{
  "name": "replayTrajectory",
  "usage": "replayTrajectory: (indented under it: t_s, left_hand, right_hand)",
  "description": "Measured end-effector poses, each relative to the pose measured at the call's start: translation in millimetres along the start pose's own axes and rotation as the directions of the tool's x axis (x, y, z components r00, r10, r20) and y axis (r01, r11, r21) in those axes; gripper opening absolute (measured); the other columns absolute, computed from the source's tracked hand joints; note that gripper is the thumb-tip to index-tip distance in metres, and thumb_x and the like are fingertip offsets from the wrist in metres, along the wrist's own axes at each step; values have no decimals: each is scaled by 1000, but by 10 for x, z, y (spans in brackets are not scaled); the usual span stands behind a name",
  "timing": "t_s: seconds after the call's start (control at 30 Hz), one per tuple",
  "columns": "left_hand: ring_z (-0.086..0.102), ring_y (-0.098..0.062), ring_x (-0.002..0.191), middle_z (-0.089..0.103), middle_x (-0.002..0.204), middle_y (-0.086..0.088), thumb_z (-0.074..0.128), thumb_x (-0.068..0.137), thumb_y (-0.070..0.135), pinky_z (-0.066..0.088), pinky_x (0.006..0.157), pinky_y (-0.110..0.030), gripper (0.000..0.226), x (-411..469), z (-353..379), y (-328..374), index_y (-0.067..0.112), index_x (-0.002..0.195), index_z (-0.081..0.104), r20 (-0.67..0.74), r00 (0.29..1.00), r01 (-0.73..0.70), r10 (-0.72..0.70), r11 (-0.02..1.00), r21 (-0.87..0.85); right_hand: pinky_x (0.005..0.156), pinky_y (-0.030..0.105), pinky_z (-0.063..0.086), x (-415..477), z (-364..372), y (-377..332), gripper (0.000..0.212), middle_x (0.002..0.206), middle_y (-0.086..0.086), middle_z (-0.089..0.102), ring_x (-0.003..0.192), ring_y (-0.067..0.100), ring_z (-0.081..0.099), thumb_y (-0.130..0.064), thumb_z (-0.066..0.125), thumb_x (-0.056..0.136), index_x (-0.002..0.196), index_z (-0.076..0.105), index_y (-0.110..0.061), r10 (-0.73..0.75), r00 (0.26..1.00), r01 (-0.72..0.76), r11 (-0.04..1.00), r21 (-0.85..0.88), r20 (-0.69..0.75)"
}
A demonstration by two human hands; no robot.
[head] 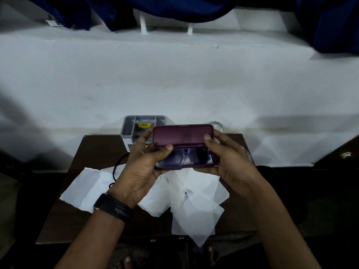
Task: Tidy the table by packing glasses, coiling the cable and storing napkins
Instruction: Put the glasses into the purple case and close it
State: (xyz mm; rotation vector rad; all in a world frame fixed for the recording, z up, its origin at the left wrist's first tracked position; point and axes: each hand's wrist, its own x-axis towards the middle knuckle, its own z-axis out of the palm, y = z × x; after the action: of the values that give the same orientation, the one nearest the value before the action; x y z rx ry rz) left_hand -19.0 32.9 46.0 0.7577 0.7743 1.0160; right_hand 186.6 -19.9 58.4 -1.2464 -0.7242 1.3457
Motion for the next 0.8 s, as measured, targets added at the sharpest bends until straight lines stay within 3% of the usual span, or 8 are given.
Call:
replayTrajectory:
  t_s: [0.13, 0.23, 0.33, 0.43, 0.57, 0.63, 0.7, 0.8]
  left_hand:
    - [74, -24, 105, 78, 111, -5, 67, 82, -6, 63, 70, -38, 79, -5, 7, -14, 19, 152, 40, 17, 997, -70, 69, 996, 62]
    - [72, -21, 109, 79, 108, 4, 70, 80, 4, 63, 81, -40, 80, -16, 41, -11, 26, 151, 39, 22, 990, -142, 140, 975, 173]
    - [68, -20, 119, 74, 123, 5, 74, 79, 12, 61, 86, -47, 86, -48, 13, 40, 33, 151, 34, 117, 988, -136, 104, 939, 315]
    - [66, -25, 124, 65, 139, -2, 69, 86, -8, 61, 87, -51, 91, -55, -57, 94, 33, 155, 28, 210, 978, -90, 17, 935, 344]
    - [64, -30, 126, 65, 139, -6, 63, 87, -18, 61, 88, -52, 89, -51, -51, 105, 27, 155, 28, 184, 982, -104, 38, 926, 362]
    - [67, -31, 121, 65, 138, -5, 72, 85, -5, 61, 86, -53, 85, -60, -38, 117, 29, 153, 33, 170, 985, -74, 18, 942, 328]
    - [70, -31, 116, 66, 137, -4, 78, 84, 27, 61, 82, -56, 73, -68, -7, 156, 31, 147, 43, 142, 989, -10, -29, 964, 267]
    - [72, -30, 113, 71, 130, -3, 55, 88, 70, 60, 80, -57, 59, -61, 18, 188, 32, 132, 63, 84, 988, 113, -132, 973, 200]
  right_hand:
    - [74, 45, 64, 6, -3, 21, 37, 113, 3, 78, 103, 28, 76, -14, 70, 96, 130, 65, -27, -51, 998, 51, 999, -4, 25]
    - [73, 44, 64, -7, -1, 11, 44, 113, 3, 78, 104, 26, 76, -11, 70, 94, 135, 61, -25, -90, 995, 90, 996, -3, 40]
    - [74, 44, 64, -28, -22, -4, 52, 118, 9, 76, 107, 28, 75, -8, 73, 91, 138, 58, -23, -134, 990, 135, 990, -26, 37]
    - [74, 45, 64, -31, -32, -11, 52, 121, 11, 74, 109, 28, 74, -2, 71, 92, 139, 57, -21, -154, 988, 156, 987, -39, 30]
    - [77, 48, 64, -39, -24, -18, 56, 122, 10, 74, 112, 28, 72, 1, 72, 90, 139, 56, -20, -146, 988, 148, 988, -48, 47]
    - [76, 48, 64, -42, -5, -24, 53, 121, 10, 74, 110, 28, 73, -3, 72, 91, 139, 56, -21, -145, 989, 147, 988, -55, 31]
    - [76, 48, 64, -52, 15, -41, 45, 121, 8, 74, 108, 28, 74, -21, 72, 93, 136, 60, -23, -137, 991, 137, 989, -50, 8]
    - [80, 55, 62, -70, 42, -78, 47, 123, 7, 74, 108, 31, 74, -61, 55, 93, 123, 69, -29, -35, 999, 35, 999, 11, 14]
